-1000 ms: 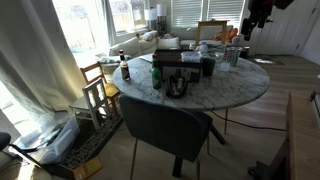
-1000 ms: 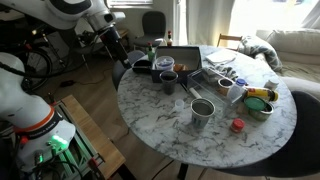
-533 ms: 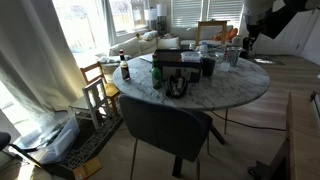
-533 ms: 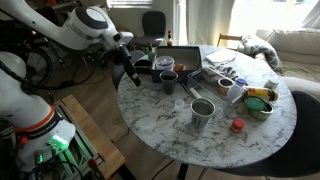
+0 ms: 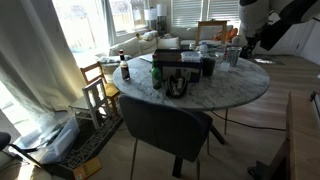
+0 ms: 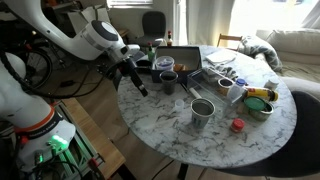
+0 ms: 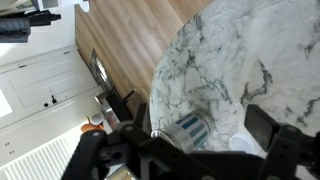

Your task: Use the clear measuring cup to scoop some contents from the silver cup on the left and place them in the silver cup on the right.

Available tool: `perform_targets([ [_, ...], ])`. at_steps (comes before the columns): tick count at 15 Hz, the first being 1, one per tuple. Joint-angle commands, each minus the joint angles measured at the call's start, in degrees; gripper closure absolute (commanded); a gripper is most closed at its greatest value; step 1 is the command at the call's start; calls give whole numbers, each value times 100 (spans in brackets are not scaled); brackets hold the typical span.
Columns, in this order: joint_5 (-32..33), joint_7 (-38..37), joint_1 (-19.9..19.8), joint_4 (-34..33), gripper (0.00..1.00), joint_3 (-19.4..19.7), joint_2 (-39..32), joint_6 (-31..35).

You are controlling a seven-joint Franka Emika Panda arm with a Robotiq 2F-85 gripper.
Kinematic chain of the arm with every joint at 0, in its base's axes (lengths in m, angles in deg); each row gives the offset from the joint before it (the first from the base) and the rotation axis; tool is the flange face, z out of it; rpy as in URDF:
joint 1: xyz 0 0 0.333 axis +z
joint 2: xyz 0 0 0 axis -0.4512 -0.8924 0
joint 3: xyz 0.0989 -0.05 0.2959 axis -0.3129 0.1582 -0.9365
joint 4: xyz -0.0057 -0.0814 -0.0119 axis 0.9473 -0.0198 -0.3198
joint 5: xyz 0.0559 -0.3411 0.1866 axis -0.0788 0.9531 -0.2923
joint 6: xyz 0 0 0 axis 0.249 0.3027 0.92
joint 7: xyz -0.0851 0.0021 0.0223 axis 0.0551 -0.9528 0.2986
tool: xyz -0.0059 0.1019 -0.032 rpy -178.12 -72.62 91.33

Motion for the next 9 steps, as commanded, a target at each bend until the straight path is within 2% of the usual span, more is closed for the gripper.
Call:
perform_targets([
  [1,105,2,531,-95,0,489,-155,-140],
  [9,1722,-524,1089,-592,0,696,-1742,-1047],
])
